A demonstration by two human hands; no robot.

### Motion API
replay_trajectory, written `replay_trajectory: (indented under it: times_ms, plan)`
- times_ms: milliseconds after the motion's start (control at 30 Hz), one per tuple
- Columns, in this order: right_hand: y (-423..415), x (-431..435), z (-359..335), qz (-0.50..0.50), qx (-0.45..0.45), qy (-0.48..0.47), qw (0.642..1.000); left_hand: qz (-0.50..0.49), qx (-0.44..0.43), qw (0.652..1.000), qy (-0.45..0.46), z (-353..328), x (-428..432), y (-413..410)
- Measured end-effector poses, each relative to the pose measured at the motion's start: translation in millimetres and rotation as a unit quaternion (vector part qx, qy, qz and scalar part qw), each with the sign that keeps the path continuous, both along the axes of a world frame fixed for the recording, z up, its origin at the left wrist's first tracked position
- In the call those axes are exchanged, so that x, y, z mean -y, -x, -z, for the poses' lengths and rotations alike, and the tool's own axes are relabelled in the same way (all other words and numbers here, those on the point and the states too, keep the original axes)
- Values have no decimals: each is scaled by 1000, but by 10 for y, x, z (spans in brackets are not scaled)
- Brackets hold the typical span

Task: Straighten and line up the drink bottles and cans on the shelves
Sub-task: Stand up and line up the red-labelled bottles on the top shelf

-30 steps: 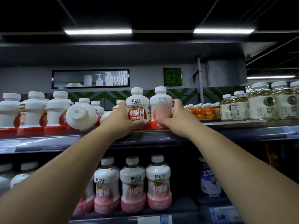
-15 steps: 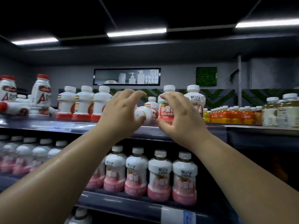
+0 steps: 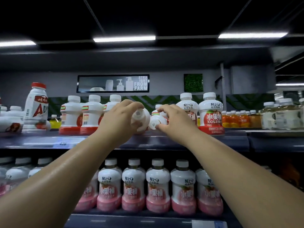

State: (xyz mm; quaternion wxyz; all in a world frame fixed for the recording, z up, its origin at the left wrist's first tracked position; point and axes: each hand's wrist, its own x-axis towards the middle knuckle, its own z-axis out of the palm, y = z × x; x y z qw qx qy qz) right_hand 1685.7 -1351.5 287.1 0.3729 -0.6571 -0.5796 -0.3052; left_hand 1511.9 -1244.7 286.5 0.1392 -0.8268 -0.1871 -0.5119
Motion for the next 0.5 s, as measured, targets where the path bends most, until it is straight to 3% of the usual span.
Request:
replay_trajectory:
  times_ms: [300,500]
  plan:
    - [104,-489,-158,102,-52,59,992,73,41,996,-41,11,-336,140]
    - [127,-684,-243,175,-36,108,978,100,46,993,-31,-1,-476,172]
